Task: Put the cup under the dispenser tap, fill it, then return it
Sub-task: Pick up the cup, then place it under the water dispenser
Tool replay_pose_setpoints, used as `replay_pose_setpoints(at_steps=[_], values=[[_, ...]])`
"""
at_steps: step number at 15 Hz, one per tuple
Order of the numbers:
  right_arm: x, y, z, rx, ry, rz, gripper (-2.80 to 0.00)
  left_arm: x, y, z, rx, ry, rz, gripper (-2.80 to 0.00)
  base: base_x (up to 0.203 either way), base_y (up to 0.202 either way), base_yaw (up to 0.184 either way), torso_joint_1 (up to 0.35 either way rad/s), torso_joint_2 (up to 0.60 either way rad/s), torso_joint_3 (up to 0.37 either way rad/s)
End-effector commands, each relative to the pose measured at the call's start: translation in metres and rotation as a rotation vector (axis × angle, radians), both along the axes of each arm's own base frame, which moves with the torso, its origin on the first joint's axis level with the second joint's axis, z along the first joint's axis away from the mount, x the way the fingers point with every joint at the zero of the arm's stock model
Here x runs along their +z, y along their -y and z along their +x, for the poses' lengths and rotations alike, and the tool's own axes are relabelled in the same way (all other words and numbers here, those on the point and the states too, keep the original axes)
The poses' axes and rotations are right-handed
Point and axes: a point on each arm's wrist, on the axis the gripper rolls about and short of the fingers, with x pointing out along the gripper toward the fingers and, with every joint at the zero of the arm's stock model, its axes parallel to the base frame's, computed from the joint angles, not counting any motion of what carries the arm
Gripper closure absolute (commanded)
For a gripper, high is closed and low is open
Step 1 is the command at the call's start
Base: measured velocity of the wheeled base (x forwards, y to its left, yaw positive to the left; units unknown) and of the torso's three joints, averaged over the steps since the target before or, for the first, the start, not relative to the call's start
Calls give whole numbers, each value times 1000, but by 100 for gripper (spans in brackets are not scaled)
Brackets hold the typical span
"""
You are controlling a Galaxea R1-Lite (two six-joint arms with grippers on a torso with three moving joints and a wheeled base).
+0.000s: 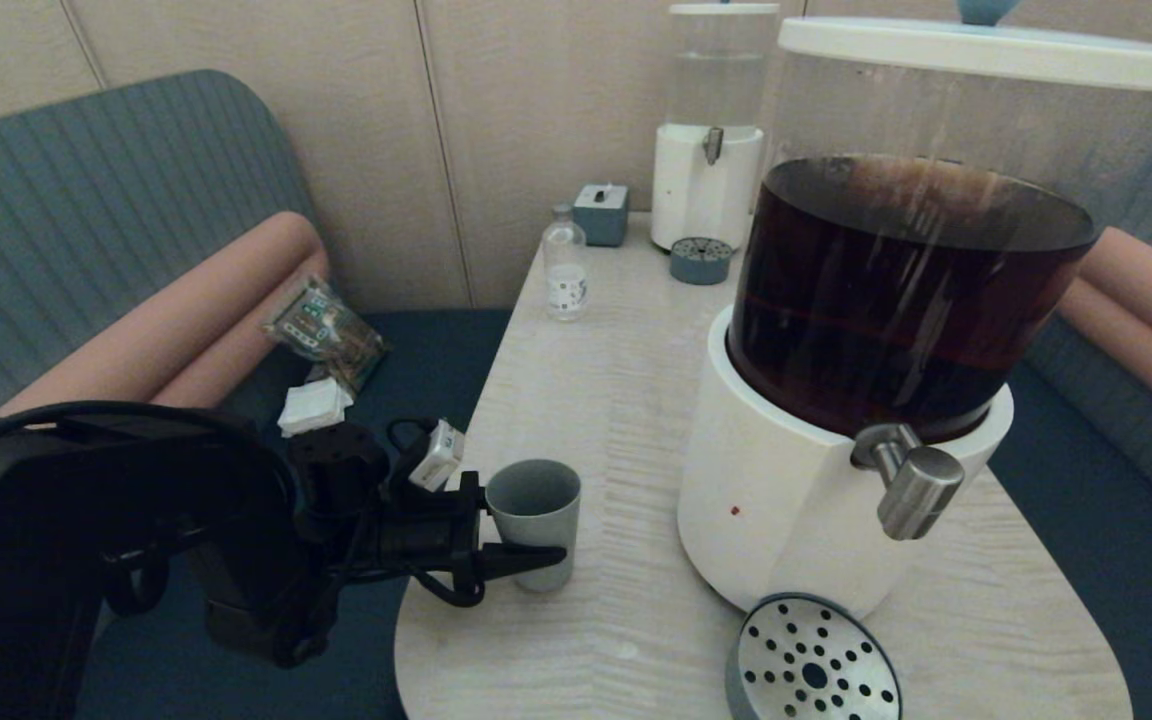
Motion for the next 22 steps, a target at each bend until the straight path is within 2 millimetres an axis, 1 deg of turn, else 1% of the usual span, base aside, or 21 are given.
replay_pose_setpoints(at_steps=[1,3,6,7,8,10,13,16,17,19,22], values=[[-3,0,0,0,-5,-1,0,16,-3,-10,-6,30,-8,0,0,0,0,0,0,0],[-3,0,0,0,-5,-1,0,38,-7,-28,-5,60,-15,0,0,0,0,0,0,0],[-3,0,0,0,-5,-1,0,79,-15,-61,-8,140,-37,0,0,0,0,0,0,0],[-3,0,0,0,-5,-1,0,89,-14,-74,-19,159,-44,0,0,0,0,0,0,0],[-3,0,0,0,-5,-1,0,94,-10,-85,-41,164,-48,0,0,0,0,0,0,0],[-3,0,0,0,-5,-1,0,98,10,-101,-86,169,-59,0,0,0,0,0,0,0],[-3,0,0,0,-5,-1,0,98,40,-112,-139,145,-75,0,0,0,0,0,0,0],[-3,0,0,0,-5,-1,0,90,69,-110,-161,116,-81,0,0,0,0,0,0,0],[-3,0,0,0,-5,-1,0,85,77,-109,-170,102,-76,0,0,0,0,0,0,0],[-3,0,0,0,-5,-1,0,74,88,-105,-187,75,-62,0,0,0,0,0,0,0],[-3,0,0,0,-5,-1,0,65,102,-102,-188,66,-59,0,0,0,0,0,0,0]])
